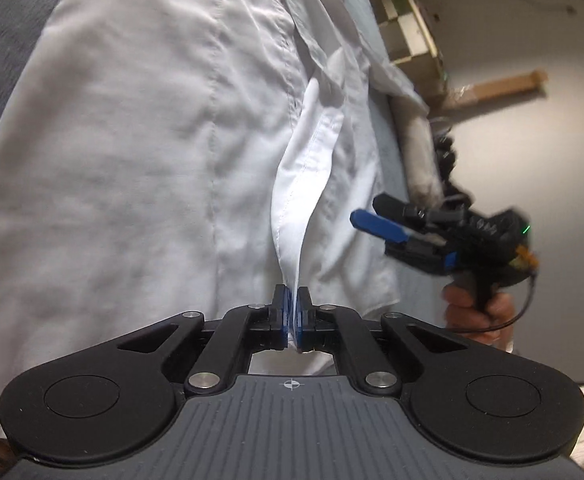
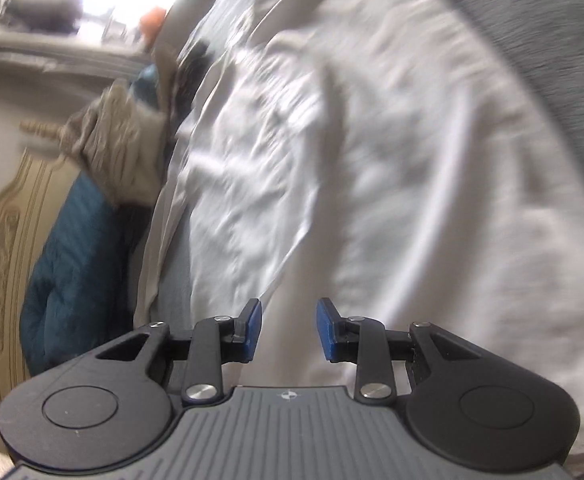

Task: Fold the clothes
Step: 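Pinch the shirt placket with the left gripper, then hold the placket with the left gripper while the right gripper pinches the shirt hem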

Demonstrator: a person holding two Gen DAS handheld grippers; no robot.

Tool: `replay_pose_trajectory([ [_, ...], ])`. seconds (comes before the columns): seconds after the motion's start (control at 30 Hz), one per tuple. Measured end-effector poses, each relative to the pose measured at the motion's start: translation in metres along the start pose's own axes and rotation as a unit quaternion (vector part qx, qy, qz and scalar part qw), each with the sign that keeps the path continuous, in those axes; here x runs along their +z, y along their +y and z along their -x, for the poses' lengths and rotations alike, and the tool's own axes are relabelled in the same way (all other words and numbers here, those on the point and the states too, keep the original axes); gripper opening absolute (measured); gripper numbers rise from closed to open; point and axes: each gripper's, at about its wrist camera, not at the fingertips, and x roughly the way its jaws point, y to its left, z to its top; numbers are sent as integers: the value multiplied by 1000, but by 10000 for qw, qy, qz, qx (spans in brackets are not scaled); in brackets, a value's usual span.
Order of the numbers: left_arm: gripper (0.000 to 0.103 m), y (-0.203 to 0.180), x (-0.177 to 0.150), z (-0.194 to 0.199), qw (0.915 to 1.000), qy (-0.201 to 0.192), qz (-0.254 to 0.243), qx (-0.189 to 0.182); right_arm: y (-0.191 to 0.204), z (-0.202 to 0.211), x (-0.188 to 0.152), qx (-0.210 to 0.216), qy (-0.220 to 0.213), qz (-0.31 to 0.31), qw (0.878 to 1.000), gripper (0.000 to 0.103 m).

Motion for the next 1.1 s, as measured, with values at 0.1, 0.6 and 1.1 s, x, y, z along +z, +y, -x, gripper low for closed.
replay_pose_trajectory([
  [0.1,1,-5,0,1,9996,52,-175,-197,-15,21,7,-113,-360,-278,9989,33],
  [0.6,1,-8,-6,-8,9951,411,-804,395,-35,87,-14,-637,-367,-500,9960,35],
  [1.1,1,-7,-8,-13,9952,518,-720,422,-81,90,-59,-928,-604,-1233,9862,35],
])
